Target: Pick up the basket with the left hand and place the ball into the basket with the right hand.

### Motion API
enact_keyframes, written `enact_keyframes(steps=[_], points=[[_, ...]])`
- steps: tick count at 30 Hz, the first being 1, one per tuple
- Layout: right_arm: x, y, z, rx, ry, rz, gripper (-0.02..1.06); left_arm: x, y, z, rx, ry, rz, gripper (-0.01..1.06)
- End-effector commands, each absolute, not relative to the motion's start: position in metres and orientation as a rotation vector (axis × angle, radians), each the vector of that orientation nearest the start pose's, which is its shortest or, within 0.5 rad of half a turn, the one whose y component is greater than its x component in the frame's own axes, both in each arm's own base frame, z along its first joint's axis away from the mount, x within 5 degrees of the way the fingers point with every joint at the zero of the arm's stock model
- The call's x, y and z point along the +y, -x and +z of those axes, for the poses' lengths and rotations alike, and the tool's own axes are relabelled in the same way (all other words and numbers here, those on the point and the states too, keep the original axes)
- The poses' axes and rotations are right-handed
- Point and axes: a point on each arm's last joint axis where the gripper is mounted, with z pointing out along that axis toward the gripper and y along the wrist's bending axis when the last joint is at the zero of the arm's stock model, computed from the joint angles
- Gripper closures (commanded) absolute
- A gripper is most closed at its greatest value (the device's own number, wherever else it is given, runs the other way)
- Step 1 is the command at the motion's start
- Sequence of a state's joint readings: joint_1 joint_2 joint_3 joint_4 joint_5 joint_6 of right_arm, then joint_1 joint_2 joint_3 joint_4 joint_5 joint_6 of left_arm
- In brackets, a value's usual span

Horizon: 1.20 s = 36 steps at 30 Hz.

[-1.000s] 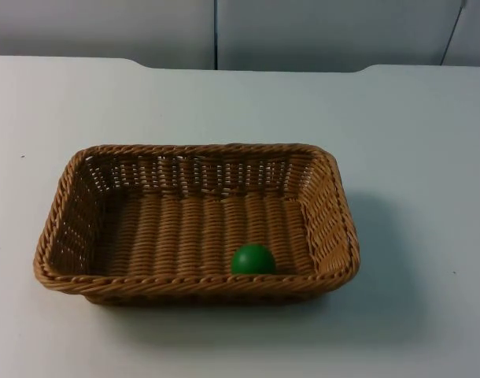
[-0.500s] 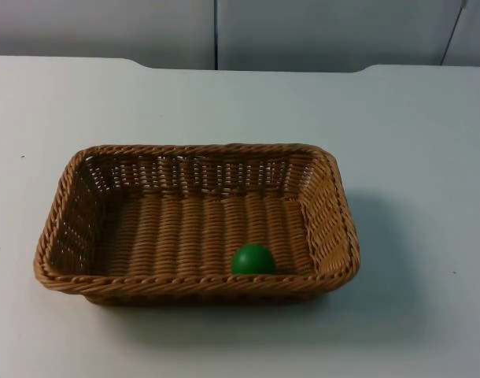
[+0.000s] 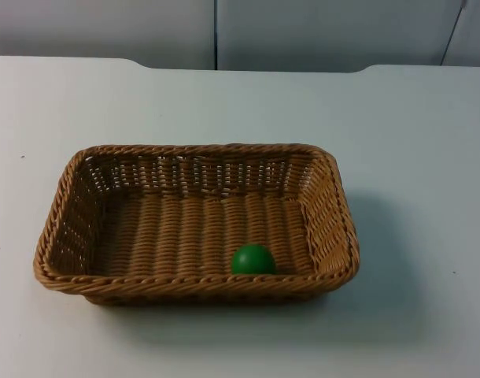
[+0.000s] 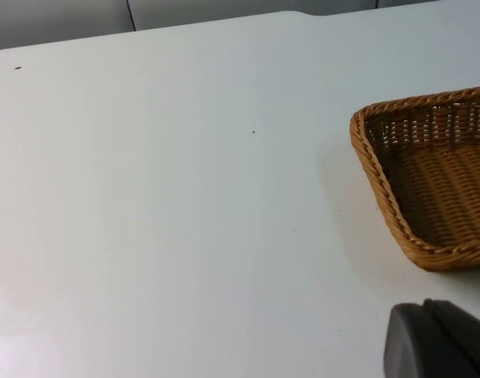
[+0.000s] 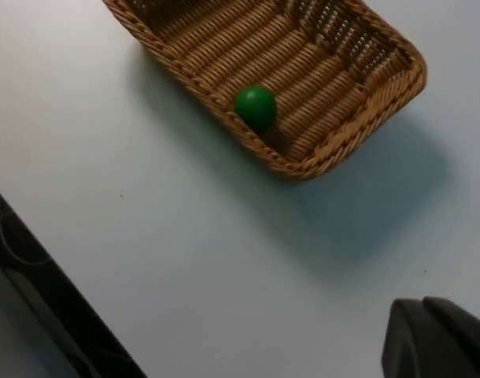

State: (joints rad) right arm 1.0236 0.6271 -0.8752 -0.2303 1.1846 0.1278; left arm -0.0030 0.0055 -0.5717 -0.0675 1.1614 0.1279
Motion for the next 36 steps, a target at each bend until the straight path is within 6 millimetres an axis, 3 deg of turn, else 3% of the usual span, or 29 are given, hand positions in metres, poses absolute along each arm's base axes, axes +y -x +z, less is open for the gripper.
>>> enact_keyframes(steps=[1, 4, 15, 24, 36], points=[[0.050, -0.049, 0.346, 2.100, 1.033, 0.325, 1.05, -0.006, 0.018, 0.288, 2.073, -0.138, -0.010, 1.05], [0.023, -0.030, 0.326, 2.006, 0.976, 0.427, 1.05, -0.006, 0.018, 0.288, 2.070, -0.138, -0.013, 1.05], [-0.019, -0.001, 0.293, 1.866, 0.879, 0.579, 1.05, -0.006, 0.018, 0.288, 2.070, -0.138, -0.015, 1.05], [-0.017, -0.002, 0.281, 1.929, 0.910, 0.553, 1.05, -0.004, 0.018, 0.288, 2.072, -0.138, 0.020, 1.05], [-0.016, -0.003, 0.283, 1.905, 0.913, 0.541, 1.05, -0.001, 0.012, 0.283, 2.064, -0.132, 0.052, 1.05]])
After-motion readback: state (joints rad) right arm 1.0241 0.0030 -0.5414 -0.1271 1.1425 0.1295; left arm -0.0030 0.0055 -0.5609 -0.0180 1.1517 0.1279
